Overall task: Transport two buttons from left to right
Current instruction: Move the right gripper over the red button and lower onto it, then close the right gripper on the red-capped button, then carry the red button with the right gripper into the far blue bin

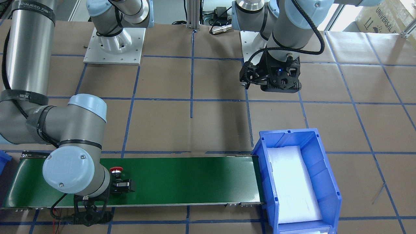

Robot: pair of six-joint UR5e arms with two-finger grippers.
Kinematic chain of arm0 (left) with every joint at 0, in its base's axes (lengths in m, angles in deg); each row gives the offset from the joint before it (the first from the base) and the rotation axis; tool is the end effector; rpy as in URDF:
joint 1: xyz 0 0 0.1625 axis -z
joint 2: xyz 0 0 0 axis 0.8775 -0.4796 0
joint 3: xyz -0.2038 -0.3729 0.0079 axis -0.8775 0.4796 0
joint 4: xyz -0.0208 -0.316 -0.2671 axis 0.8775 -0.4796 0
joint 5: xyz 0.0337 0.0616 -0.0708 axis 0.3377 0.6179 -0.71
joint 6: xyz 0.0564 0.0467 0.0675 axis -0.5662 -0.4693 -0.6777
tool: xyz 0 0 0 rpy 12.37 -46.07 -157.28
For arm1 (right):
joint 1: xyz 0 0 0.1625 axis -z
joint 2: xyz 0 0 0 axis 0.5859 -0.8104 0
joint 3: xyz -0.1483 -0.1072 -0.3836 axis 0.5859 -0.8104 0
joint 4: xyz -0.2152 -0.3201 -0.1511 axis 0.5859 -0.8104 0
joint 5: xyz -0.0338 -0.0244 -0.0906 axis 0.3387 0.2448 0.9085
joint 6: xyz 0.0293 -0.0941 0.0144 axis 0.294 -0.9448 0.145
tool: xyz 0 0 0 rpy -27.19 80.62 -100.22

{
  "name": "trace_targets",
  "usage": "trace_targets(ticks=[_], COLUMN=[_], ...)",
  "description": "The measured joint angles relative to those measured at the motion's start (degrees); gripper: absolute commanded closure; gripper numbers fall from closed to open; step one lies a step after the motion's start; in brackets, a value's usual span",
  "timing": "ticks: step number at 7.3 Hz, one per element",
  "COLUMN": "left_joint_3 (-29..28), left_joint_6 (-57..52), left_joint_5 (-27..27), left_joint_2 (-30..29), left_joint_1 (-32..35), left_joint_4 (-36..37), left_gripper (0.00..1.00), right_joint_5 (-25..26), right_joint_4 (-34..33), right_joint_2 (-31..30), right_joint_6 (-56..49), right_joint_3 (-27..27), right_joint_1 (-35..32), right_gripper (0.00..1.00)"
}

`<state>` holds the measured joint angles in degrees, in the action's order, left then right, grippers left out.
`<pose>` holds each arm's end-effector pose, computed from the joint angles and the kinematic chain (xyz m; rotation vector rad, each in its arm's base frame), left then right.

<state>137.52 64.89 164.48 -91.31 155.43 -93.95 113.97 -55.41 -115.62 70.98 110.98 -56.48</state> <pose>-0.1677 -0.4819 0.4342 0.0674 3.1220 0.2181 0.1567 -0.7242 0.2639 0.0673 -3.0719 -0.1388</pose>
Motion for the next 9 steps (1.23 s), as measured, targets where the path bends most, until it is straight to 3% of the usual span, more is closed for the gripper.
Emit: trace_targets(ticks=[3, 4, 5, 9], left_joint_3=[0.0, 0.0, 0.0, 0.0], left_joint_6=[-0.1, -0.1, -0.2, -0.2], left_joint_5=[0.0, 0.0, 0.0, 0.0], left_joint_2=[0.0, 0.0, 0.0, 0.0], left_joint_1=[0.0, 0.0, 0.0, 0.0], left_joint_4=[0.0, 0.0, 0.0, 0.0], left_gripper=[0.0, 0.0, 0.0, 0.0], right_joint_5=[0.8, 1.5, 1.9, 2.2], right_joint_4=[1.1, 1.1, 1.1, 4.4], right_joint_2=[-0.2, -0.2, -0.1, -4.5], right_joint_6=[-1.9, -2.5, -2.8, -3.8], right_joint_3=[0.8, 1.0, 1.5, 2.8], right_joint_1=[0.5, 0.7, 1.0, 4.1], right_gripper=[0.46, 0.61, 0.68, 0.7])
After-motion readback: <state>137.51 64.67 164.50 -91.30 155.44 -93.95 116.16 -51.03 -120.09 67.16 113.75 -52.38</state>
